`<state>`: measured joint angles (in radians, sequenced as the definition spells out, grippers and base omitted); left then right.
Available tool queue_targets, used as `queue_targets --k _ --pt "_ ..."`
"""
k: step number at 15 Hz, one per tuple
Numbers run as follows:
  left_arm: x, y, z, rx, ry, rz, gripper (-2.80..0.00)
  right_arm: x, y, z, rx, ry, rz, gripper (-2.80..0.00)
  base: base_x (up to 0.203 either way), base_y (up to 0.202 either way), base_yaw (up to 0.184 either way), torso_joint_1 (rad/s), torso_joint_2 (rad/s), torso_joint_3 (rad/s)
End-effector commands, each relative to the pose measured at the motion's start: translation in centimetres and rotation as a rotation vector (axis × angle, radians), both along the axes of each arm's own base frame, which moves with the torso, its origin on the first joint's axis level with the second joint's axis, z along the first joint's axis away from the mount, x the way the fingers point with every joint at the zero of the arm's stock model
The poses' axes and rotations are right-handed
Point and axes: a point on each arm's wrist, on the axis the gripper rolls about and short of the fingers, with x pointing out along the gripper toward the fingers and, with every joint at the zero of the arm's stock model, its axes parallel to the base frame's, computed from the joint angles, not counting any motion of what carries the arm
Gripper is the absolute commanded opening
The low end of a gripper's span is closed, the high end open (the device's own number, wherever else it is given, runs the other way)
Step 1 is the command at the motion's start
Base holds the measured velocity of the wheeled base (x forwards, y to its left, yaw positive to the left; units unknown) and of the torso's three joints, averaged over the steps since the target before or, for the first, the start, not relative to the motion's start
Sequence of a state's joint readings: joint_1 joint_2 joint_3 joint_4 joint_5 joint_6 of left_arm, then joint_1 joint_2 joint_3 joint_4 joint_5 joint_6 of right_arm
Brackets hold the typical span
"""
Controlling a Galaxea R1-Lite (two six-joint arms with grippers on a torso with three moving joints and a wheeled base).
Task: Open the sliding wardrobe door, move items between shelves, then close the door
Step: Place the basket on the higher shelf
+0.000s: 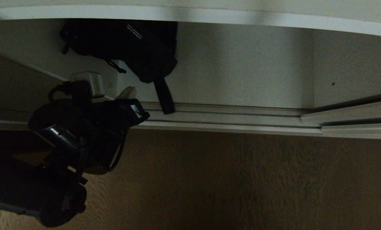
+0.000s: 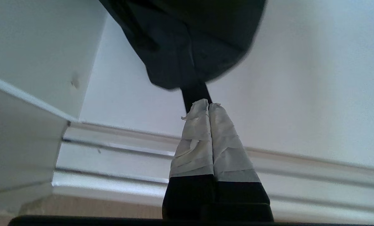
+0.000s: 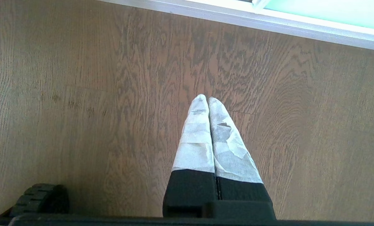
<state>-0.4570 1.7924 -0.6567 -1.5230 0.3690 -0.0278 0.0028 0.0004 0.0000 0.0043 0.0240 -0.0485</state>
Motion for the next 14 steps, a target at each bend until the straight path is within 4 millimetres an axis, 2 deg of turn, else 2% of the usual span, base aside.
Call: queue_targets --k 1,6,7,10,14 --pt "1.0 -0.4 0.0 -0.006 -0.011 0.01 -2.8 0.0 0.0 0.0 -0.001 -0.002 0.001 -2.8 0.0 0.0 0.0 0.0 0.0 0.0" --pt "1.8 -0.7 1.1 -0.047 -0.05 0.051 -2.8 0.0 0.0 0.0 -0.001 -0.002 0.001 -2.8 0.0 0.0 0.0 0.0 0.0 0.0" --pt "1.7 -0.6 1.4 -0.058 -0.055 0.071 0.0 0.0 0.0 0.0 -0.001 -0.002 0.001 -2.8 0.0 0.0 0.0 0.0 0.0 0.0" --pt "0.1 0.2 3.6 -0.092 -0.117 0.07 0.0 0.0 0.0 0.0 -0.001 -0.002 0.001 -2.8 0.0 0.0 0.0 0.0 0.0 0.0" --pt "0.8 -0.2 4.1 -0.108 -0.132 0.06 0.0 0.0 0.0 0.0 -0.001 -0.002 0.001 -2.8 0.0 0.0 0.0 0.0 0.0 0.0"
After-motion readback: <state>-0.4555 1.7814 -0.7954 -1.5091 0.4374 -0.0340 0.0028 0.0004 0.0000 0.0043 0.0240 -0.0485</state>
